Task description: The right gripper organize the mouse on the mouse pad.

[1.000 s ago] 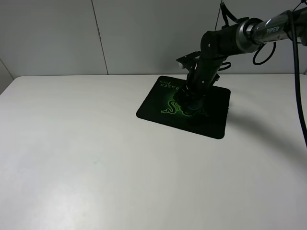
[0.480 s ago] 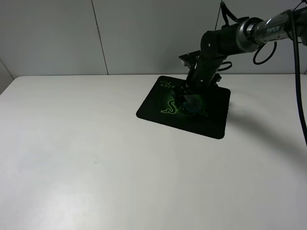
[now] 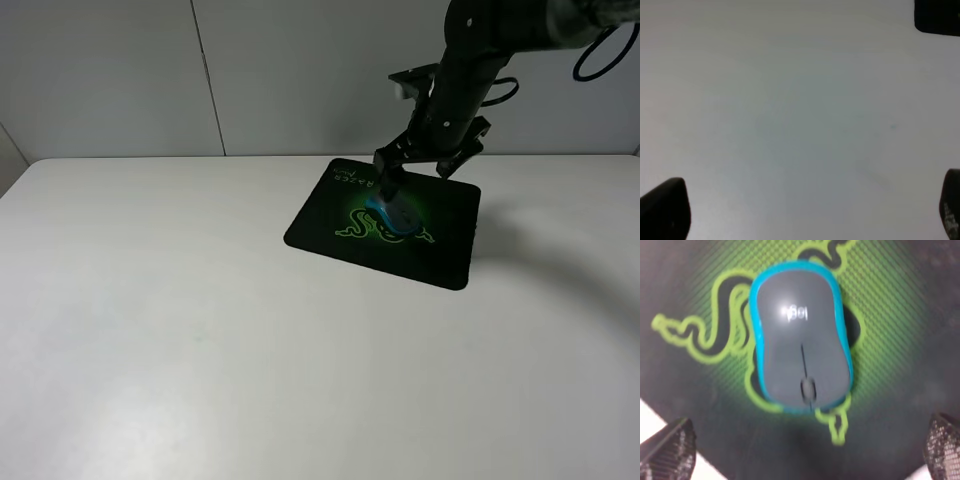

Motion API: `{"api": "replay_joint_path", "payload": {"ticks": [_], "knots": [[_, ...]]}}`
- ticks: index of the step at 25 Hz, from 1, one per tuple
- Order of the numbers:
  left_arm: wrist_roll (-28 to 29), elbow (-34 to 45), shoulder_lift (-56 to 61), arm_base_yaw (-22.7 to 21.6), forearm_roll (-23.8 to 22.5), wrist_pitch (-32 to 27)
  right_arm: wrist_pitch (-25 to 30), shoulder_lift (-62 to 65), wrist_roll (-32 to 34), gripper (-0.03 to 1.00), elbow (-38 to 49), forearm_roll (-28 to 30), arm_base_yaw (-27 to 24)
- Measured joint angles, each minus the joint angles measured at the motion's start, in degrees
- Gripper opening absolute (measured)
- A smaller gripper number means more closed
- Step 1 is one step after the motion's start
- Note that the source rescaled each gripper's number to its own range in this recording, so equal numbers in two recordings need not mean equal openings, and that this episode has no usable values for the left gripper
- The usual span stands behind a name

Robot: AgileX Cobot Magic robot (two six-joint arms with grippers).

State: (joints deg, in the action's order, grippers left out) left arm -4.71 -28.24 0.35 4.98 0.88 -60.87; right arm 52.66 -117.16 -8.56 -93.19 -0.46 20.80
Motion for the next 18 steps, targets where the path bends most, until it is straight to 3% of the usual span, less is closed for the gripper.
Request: {"api": "replay_joint_path", "payload": {"ticks": [12, 18], "knots": [[0.00, 0.00, 0.00, 0.00, 0.00, 0.00, 15.24, 12.43, 0.00, 1.00, 0.00, -0.49, 0.00], [0.00, 0.00, 0.00, 0.00, 0.00, 0.00, 16.59, 17.75, 2.11, 1.00, 3.15, -1.57, 0.00]]}}
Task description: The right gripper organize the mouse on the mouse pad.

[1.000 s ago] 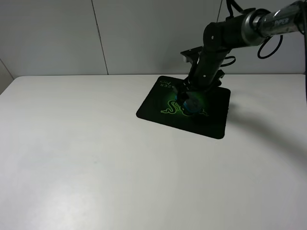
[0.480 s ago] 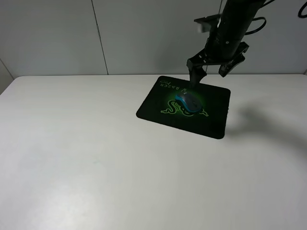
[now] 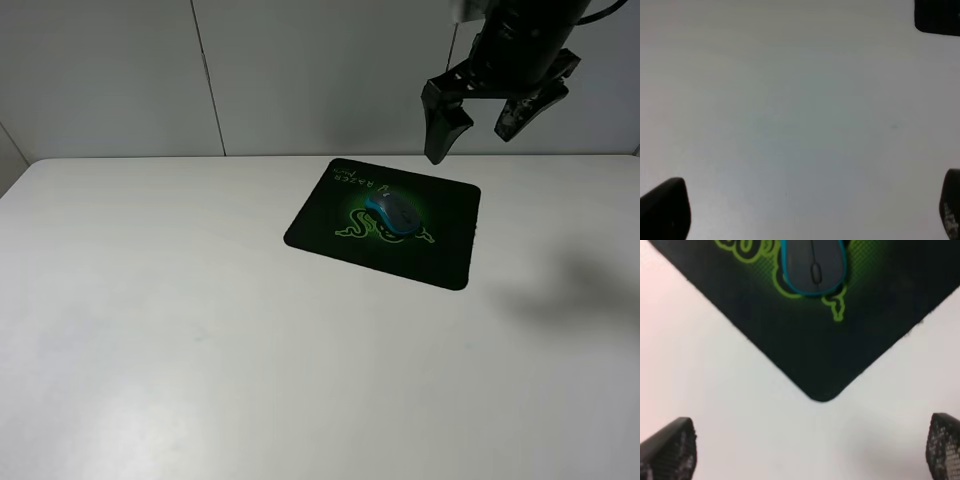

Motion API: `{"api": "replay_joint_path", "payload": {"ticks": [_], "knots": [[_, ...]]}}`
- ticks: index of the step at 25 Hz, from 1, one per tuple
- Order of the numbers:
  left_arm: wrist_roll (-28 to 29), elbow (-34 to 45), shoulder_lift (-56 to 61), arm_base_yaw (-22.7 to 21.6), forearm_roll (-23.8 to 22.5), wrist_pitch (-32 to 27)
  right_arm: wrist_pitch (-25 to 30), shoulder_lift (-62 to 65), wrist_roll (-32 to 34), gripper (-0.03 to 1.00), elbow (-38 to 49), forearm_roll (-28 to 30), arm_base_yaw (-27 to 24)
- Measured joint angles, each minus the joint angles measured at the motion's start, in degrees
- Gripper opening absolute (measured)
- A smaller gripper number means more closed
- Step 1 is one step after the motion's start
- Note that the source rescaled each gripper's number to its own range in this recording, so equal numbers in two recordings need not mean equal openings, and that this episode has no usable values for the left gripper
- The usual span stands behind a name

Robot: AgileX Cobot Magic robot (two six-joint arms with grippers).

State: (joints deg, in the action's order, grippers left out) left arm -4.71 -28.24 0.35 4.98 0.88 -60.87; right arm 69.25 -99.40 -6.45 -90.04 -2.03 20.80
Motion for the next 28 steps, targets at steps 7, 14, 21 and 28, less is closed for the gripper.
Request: {"api": "replay_joint_path", "payload": {"ticks": [7, 14, 21, 28], "knots": [[0.00, 0.00, 0.00, 0.00, 0.00, 0.00, 0.19, 11.50, 0.66, 1.00, 10.70, -1.08, 0.00], [0.00, 0.00, 0.00, 0.00, 0.00, 0.00, 0.25, 25.65, 0.66, 1.00, 21.14, -1.08, 0.00], [0.00, 0.00, 0.00, 0.00, 0.00, 0.00, 0.31, 40.67, 0.68, 1.00, 30.79, -1.08, 0.00], [0.00, 0.00, 0.00, 0.00, 0.00, 0.00, 0.42, 58.30, 0.84, 1.00, 40.98, -1.08, 0.00]]}}
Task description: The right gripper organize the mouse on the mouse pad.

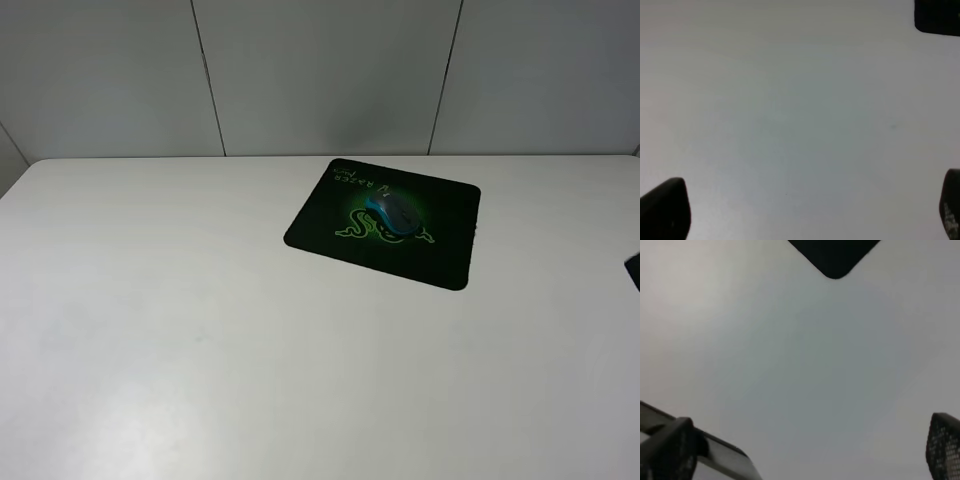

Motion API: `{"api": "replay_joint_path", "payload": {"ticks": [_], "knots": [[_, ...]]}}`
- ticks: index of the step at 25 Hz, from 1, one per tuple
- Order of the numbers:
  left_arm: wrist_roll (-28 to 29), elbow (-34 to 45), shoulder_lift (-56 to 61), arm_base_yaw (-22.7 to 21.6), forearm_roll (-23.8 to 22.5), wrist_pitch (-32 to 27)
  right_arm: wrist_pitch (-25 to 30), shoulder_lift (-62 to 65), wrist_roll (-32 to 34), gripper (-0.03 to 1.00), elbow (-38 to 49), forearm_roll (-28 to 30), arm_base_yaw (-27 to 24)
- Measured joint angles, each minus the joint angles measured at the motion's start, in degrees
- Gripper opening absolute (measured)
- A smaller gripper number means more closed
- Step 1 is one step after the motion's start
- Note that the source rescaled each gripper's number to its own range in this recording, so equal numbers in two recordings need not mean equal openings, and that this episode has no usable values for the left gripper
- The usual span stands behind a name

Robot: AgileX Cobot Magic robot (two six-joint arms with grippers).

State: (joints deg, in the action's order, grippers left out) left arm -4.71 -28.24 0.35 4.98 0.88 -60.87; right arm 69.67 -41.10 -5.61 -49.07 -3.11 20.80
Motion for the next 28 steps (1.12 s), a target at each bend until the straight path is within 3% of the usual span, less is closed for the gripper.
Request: {"api": "replay_joint_path", "payload": {"ticks": [6, 15, 22, 28], "knots": [[0.00, 0.00, 0.00, 0.00, 0.00, 0.00, -0.64, 16.57, 0.01, 1.00, 8.31, -1.20, -5.32], [0.00, 0.00, 0.00, 0.00, -0.06, 0.00, -7.90, 38.24, 3.41, 1.00, 15.96, -1.46, -16.55], [0.00, 0.00, 0.00, 0.00, -0.06, 0.00, -8.50, 41.50, 4.52, 1.00, 19.48, -1.46, -20.82], [0.00, 0.00, 0.00, 0.00, -0.06, 0.00, -10.63, 41.50, 4.52, 1.00, 20.83, -0.86, -20.83]]}}
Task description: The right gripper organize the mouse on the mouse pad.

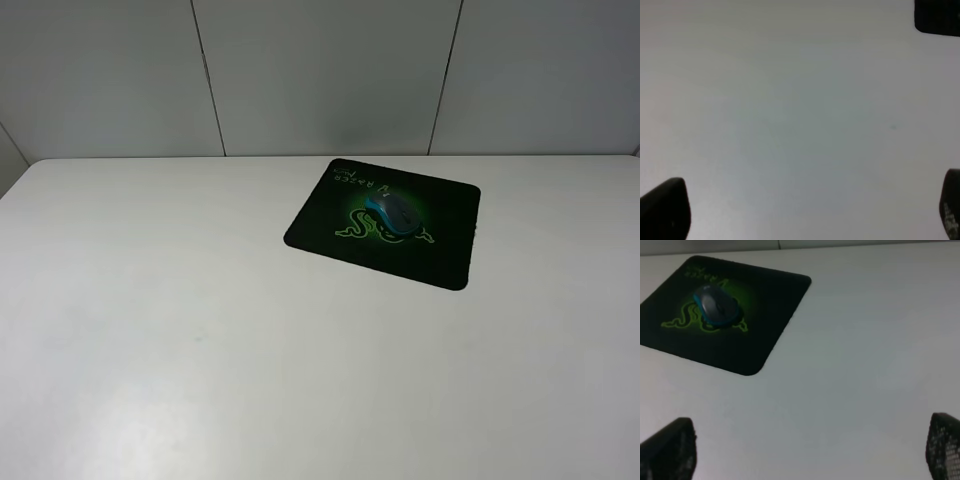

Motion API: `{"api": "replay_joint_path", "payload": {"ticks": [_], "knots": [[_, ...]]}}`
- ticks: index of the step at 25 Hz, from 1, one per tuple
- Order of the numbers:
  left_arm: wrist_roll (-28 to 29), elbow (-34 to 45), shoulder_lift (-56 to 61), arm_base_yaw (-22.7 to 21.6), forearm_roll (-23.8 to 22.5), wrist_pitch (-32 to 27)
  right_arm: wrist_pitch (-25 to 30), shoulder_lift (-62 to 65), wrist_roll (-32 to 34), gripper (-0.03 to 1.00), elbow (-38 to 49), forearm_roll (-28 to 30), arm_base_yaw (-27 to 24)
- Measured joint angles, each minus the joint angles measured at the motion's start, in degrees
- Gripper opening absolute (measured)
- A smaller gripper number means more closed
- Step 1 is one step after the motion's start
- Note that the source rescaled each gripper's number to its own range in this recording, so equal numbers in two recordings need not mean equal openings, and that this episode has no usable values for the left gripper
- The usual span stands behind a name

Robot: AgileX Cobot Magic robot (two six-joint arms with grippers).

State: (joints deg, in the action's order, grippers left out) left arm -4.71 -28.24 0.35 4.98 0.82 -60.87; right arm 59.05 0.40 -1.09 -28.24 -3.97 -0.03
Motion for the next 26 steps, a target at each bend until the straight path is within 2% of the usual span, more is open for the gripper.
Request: {"api": "replay_joint_path", "payload": {"ticks": [26], "knots": [[0.00, 0.00, 0.00, 0.00, 0.00, 0.00, -0.12, 0.00, 0.05, 1.00, 0.00, 0.00, 0.00]]}}
